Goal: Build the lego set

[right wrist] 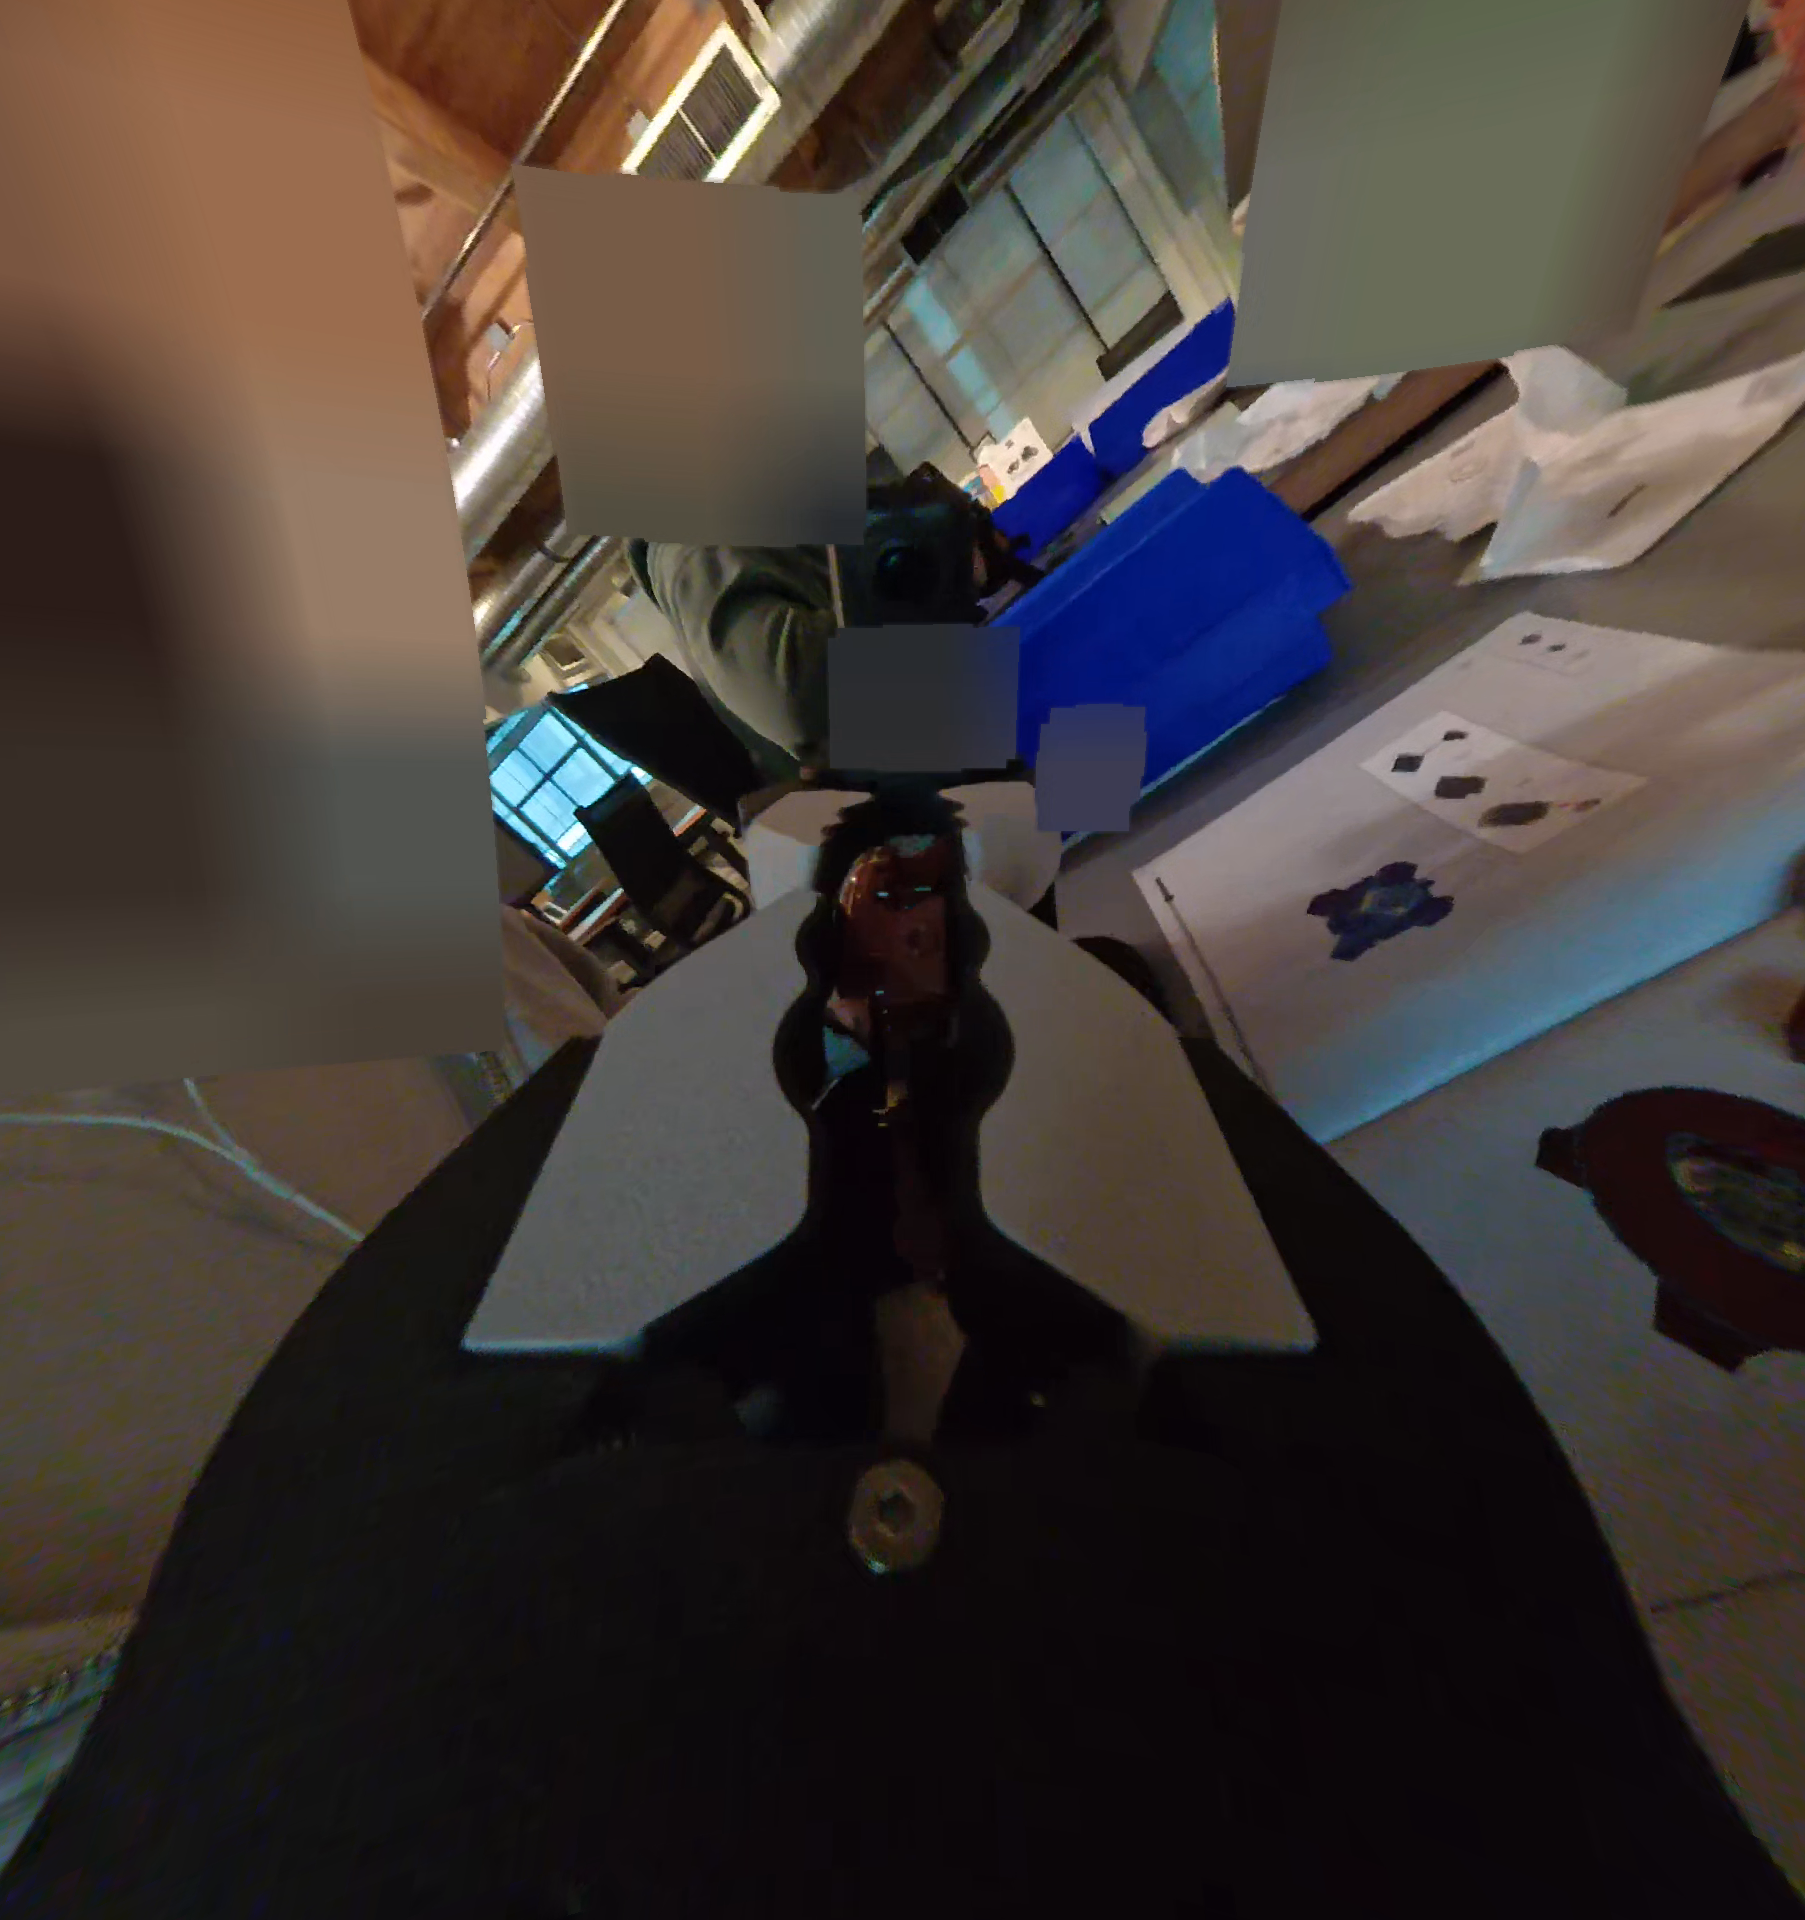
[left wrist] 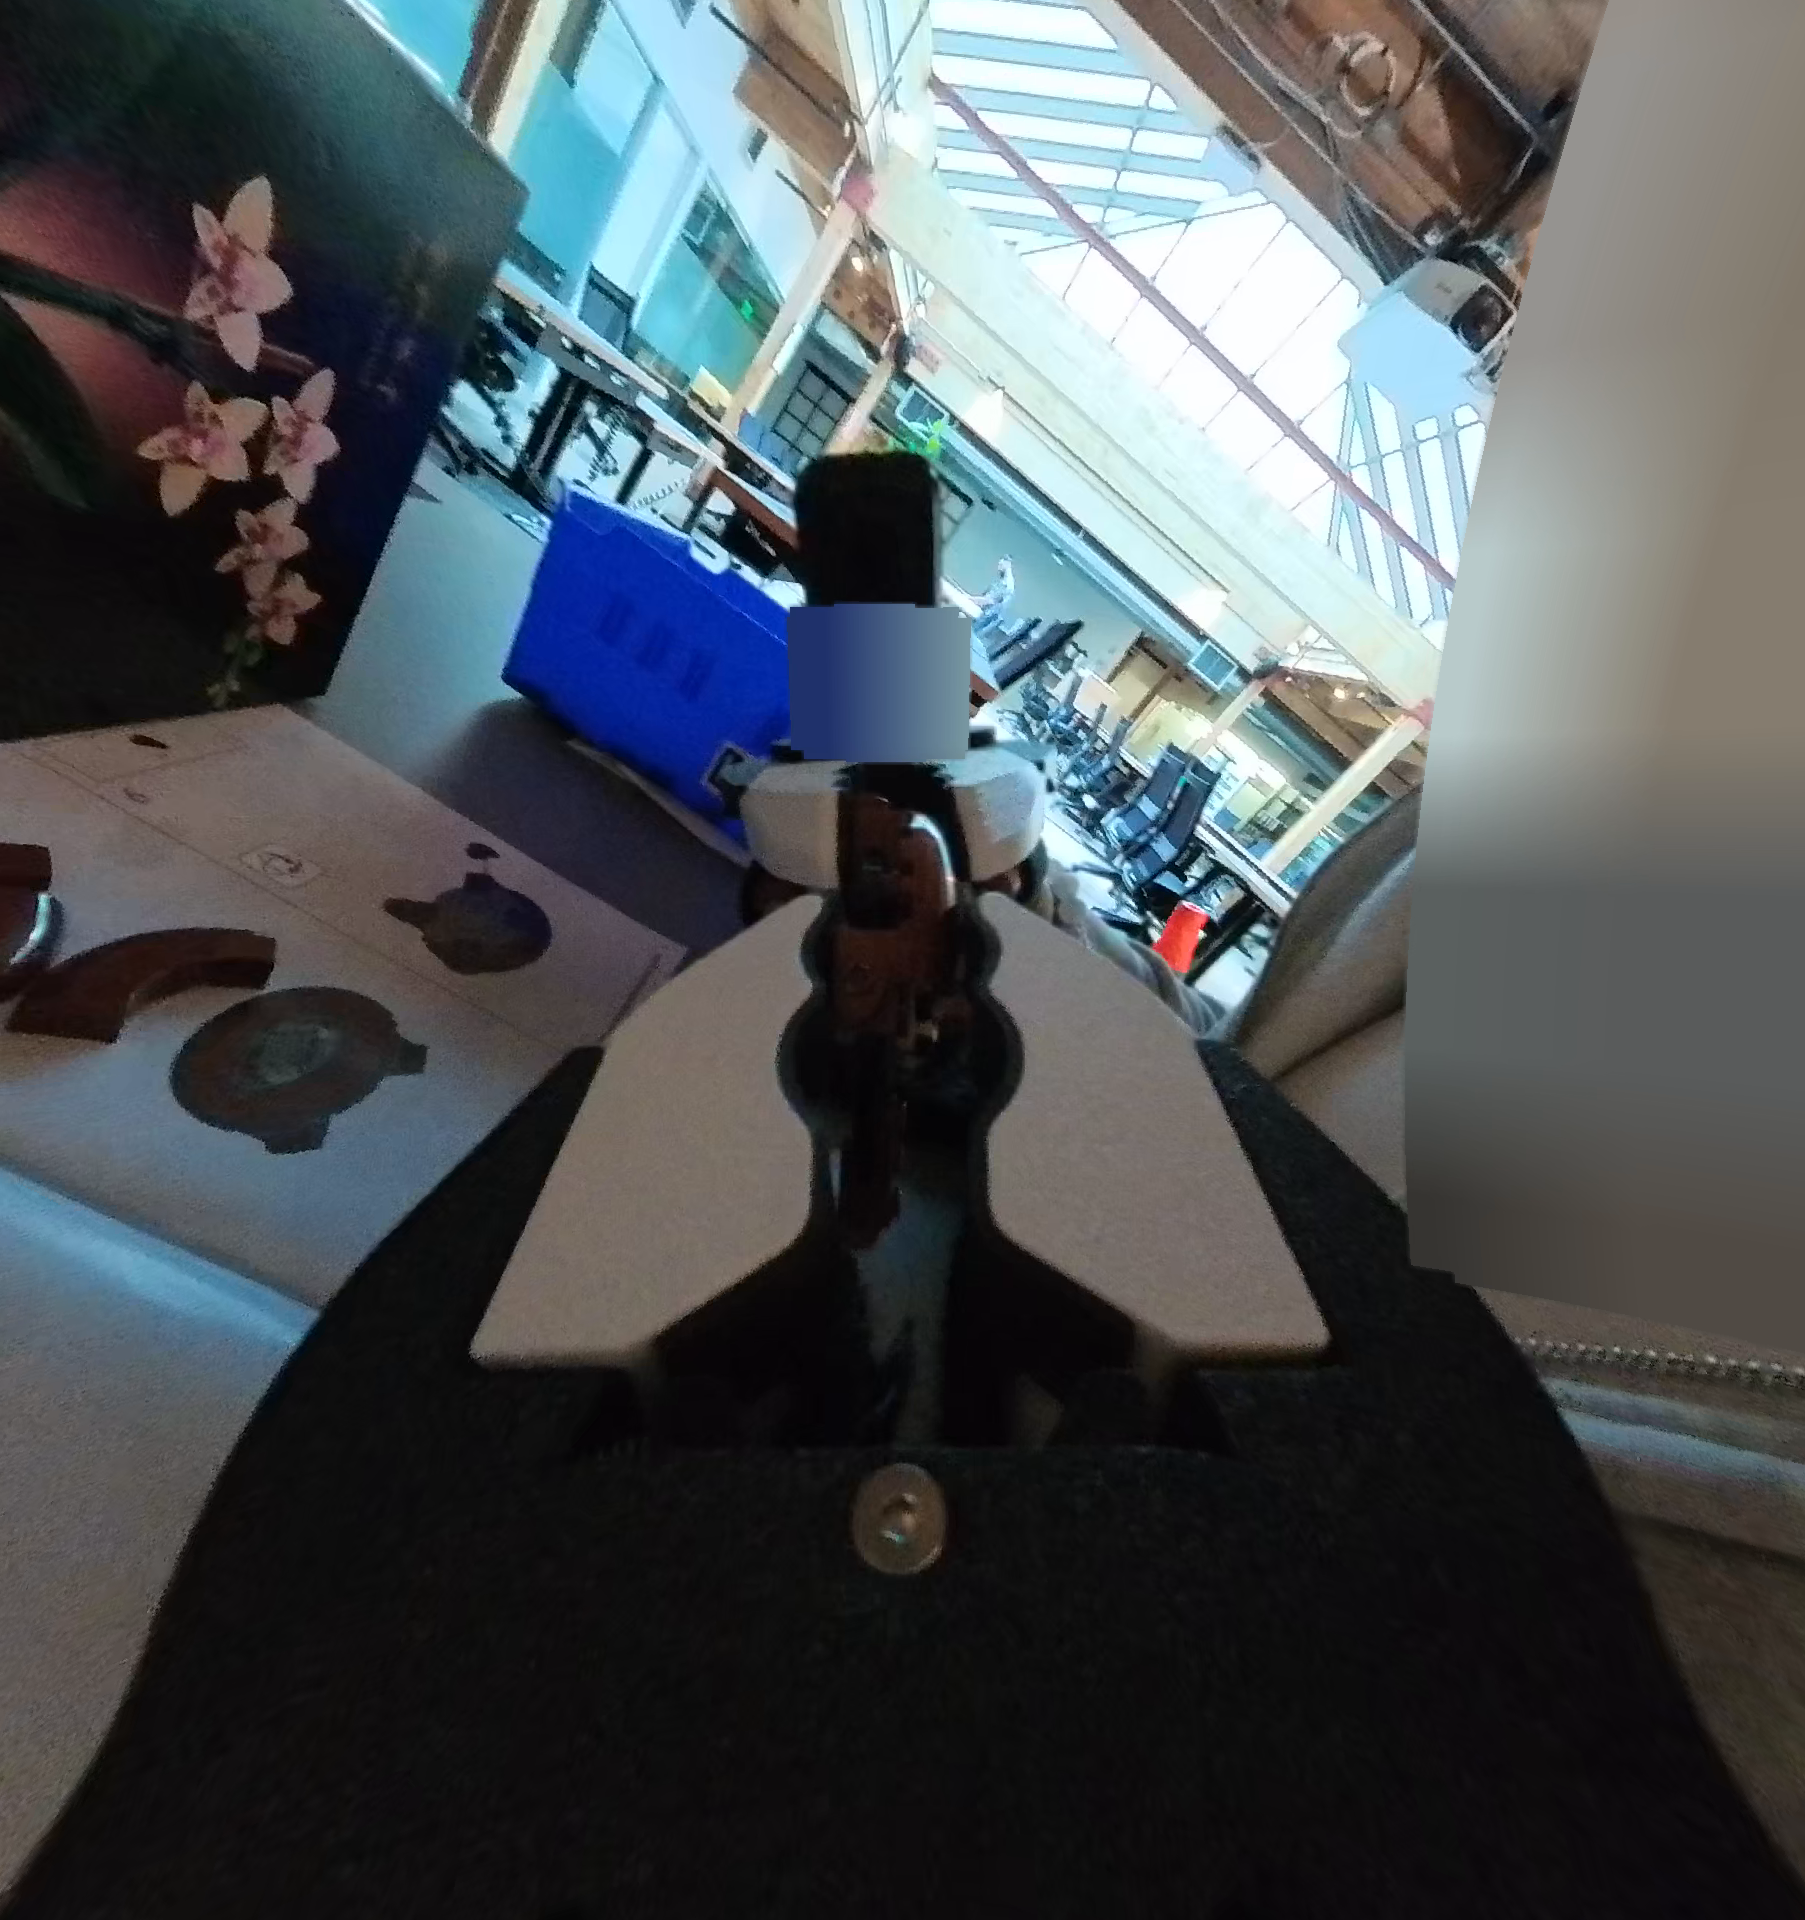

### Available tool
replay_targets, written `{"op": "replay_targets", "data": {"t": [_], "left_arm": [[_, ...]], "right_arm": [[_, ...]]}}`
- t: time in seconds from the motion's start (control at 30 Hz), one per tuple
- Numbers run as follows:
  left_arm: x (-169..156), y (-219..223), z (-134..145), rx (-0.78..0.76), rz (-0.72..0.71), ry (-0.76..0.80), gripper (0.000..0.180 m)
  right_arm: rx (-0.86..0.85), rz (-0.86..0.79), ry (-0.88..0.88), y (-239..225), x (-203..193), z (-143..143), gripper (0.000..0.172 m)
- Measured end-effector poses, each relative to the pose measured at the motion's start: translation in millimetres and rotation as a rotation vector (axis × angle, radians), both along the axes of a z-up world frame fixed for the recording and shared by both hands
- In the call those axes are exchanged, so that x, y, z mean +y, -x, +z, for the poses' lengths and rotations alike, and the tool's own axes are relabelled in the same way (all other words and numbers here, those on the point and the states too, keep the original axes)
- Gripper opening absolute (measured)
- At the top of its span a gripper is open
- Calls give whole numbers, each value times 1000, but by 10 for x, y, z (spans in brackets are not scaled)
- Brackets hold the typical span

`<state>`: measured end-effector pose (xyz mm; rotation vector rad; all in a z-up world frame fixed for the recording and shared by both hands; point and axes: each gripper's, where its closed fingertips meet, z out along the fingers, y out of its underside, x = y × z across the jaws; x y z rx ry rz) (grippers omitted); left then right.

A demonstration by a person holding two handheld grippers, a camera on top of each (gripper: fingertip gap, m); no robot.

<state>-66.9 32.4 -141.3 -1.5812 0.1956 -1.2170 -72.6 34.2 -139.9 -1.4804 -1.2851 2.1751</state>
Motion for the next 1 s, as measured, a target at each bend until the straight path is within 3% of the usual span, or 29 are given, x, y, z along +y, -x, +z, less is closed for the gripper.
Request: {"op": "replay_targets", "data": {"t": [0.07, 0.1, 0.17, 0.37, 0.43, 0.5, 0.83, 1.0], "left_arm": [[-8, 4, -18, -12, -27, 36, 44], [-29, 0, -41, -8, -51, 56, 42], [-72, -9, -83, 19, -74, 60, 20], [-80, -16, -78, -2, -35, 47, 19], [-85, -20, -70, -29, -37, 52, 19], [-86, -9, -63, -54, -39, 57, 19], [-85, -72, -82, -38, -69, 61, 20], [-131, -82, -231, 121, -115, 69, 46]], "right_arm": [[-26, 34, 38, -26, -8, -26, 18], [-41, 46, 41, -42, -14, -45, 18], [-58, 61, 25, -69, -33, -73, 18], [-37, 58, 54, -81, -45, -38, 18], [-21, 73, 51, -108, -69, -40, 28], [-24, 56, 16, -124, -66, -78, 19], [-35, 40, -34, -159, -43, -95, 18], [-185, 110, -50, -200, -17, -209, 18]]}}
